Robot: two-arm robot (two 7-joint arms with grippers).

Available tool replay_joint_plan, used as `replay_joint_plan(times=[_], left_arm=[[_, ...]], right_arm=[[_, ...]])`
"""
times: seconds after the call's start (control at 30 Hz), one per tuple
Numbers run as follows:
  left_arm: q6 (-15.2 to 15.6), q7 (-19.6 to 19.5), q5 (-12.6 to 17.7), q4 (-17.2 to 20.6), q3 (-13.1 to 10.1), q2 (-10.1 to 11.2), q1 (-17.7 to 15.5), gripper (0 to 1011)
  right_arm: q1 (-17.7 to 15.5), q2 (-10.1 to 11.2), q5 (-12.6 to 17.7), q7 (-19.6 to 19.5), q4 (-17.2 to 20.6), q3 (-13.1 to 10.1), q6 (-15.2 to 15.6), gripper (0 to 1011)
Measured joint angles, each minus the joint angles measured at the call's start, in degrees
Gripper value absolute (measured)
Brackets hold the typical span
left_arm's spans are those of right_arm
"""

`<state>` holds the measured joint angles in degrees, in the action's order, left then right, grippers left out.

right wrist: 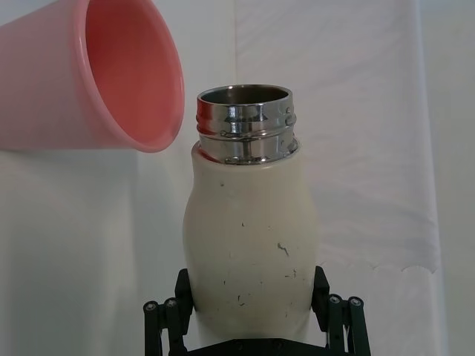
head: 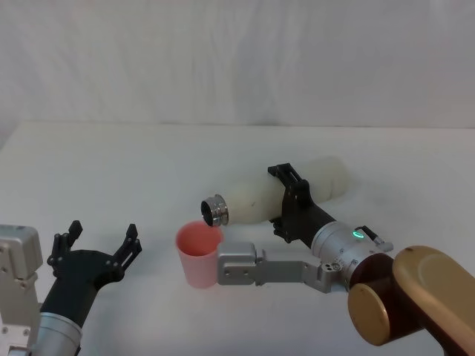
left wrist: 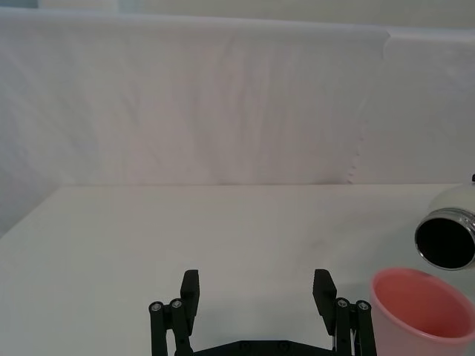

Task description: Grasp the thermos with one hand and pour water into the cup lid.

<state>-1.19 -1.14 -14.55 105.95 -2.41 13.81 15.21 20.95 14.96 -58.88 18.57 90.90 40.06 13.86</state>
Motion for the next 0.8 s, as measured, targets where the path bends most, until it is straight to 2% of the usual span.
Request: replay_joint_plan(times=[0.8], left_arm=[[0.0, 0.0, 0.0, 0.0, 0.0, 0.0, 0.0, 1001]], right_arm=[[0.5, 0.4, -1.4, 0.4, 0.3, 0.8, 0.1, 957]])
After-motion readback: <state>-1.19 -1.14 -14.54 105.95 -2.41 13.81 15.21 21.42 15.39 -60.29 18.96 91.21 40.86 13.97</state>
